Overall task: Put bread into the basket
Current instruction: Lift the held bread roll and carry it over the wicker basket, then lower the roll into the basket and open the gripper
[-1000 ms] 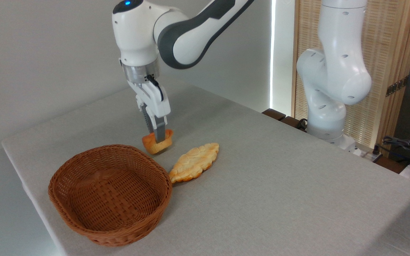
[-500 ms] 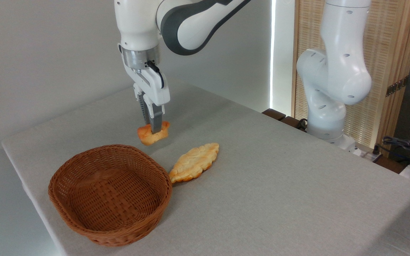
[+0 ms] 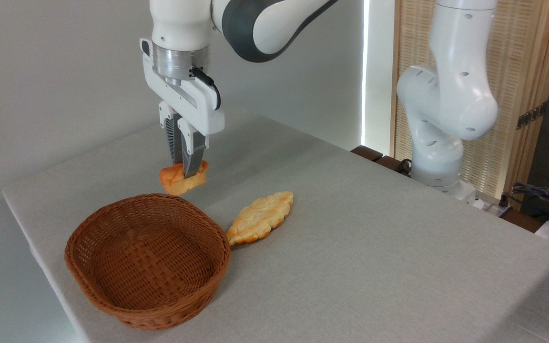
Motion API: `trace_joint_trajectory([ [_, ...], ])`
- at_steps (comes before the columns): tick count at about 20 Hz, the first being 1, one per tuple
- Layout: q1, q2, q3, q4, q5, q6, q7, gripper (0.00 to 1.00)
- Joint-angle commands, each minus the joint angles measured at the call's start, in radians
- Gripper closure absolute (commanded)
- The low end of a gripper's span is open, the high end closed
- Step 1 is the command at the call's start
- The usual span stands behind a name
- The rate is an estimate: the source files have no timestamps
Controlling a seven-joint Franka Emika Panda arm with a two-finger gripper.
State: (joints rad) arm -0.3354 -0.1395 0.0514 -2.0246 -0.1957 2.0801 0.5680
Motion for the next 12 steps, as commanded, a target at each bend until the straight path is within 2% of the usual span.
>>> trace_joint_trajectory([
  [1, -0.002, 0.057, 0.011, 0.026, -0.019, 0.119, 0.018, 0.5],
  [2, -0.002, 0.073, 0.016, 0.026, -0.018, 0.155, 0.018, 0.32],
  [4, -0.004, 0.096, 0.016, 0.026, -0.016, 0.195, 0.017, 0.1],
  [6, -0.004, 0.112, 0.015, 0.027, -0.018, 0.209, 0.016, 0.0],
  [12, -0.005, 0.141, 0.007, 0.032, -0.013, 0.21, 0.016, 0.0],
])
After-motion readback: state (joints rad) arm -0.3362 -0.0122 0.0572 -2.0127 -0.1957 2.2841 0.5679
